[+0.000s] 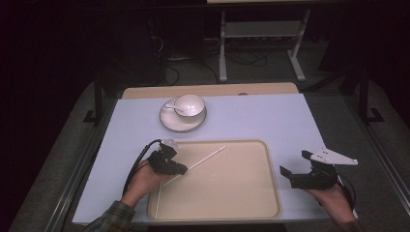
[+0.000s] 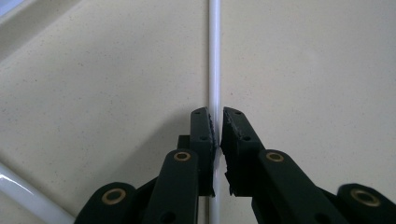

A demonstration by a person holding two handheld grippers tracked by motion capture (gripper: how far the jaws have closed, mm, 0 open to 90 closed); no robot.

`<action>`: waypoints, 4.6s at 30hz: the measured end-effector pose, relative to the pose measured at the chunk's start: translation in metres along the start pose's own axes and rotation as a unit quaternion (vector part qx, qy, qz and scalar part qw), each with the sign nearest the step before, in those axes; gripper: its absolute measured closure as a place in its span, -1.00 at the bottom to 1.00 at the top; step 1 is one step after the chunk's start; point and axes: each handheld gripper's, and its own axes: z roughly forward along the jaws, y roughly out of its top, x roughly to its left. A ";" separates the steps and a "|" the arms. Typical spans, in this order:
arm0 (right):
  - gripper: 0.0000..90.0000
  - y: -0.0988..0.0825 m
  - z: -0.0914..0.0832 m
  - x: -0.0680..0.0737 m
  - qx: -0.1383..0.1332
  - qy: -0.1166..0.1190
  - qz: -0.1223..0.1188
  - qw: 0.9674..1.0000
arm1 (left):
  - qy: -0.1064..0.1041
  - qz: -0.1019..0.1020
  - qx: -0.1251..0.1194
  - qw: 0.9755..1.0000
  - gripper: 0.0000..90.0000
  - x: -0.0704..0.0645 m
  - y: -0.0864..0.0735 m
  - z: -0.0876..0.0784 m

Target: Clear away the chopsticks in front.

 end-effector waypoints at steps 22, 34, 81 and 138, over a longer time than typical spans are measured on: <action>-1.00 0.001 0.000 0.001 0.000 -0.003 0.000 1.000 | 0.004 0.027 -0.033 0.999 1.00 -0.006 0.029 -0.007; -1.00 0.001 0.000 0.000 -0.002 -0.002 0.002 1.000 | -0.010 0.060 -0.025 0.998 1.00 -0.014 0.070 0.017; -1.00 0.001 -0.001 0.000 -0.005 0.002 0.004 1.000 | 0.035 0.053 -0.003 0.998 1.00 0.011 0.109 0.067; -1.00 0.001 0.000 0.001 0.000 0.001 -0.002 1.000 | 0.035 -0.009 -0.039 0.999 1.00 0.009 -0.005 -0.003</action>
